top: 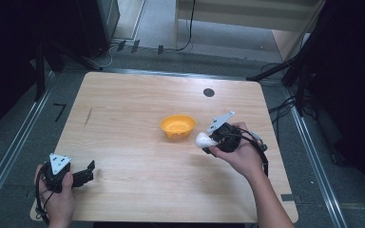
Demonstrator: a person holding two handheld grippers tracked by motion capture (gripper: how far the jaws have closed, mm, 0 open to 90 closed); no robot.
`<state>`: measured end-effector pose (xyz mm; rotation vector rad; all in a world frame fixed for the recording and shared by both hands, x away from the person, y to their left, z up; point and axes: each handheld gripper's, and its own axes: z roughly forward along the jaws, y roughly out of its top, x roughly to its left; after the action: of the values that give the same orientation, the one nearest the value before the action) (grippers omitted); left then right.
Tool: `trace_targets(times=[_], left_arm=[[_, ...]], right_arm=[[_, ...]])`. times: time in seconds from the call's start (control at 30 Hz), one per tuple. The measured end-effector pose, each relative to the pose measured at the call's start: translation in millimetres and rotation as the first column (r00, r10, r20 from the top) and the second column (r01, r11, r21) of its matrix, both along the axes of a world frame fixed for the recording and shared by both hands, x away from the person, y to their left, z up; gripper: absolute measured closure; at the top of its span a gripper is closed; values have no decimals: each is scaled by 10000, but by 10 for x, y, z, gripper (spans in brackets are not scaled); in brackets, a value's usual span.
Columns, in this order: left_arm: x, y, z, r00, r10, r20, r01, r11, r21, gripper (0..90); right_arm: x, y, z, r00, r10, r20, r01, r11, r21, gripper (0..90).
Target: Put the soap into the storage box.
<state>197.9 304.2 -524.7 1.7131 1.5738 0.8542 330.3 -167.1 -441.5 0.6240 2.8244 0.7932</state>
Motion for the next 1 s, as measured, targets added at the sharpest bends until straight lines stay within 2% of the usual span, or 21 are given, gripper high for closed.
trace_targets(times=[0.17,0.23,0.57,0.6,0.67,0.77,1.0], left_arm=[[0,0,0,10000,11,1,-11,10000,-7,23],[1,0,0,10000,16,-1,-16,10000,-9,23],[-1,3,1,10000,13,-7,-13,10000,-38,23],[0,3,0,10000,12,-4,-12,10000,-40,23],[0,3,0,10000,13,-3,-13,10000,-42,23],[0,6,0,10000,3,13,-3,10000,-50,23],[0,8,0,10000,5,2,-5,10000,-79,23]], right_arm=[[43,33,21,9999,145,-65,-146,9999,-87,507],[63,42,36,9999,154,-35,-154,9999,25,507],[175,178,91,9995,273,188,-269,9994,-204,508],[180,186,97,9995,291,95,-289,9994,-214,508],[210,200,107,9989,466,-59,-466,9989,-32,508],[243,224,126,9983,579,20,-579,9983,106,508],[331,320,184,9958,903,124,-899,9955,-314,508]])
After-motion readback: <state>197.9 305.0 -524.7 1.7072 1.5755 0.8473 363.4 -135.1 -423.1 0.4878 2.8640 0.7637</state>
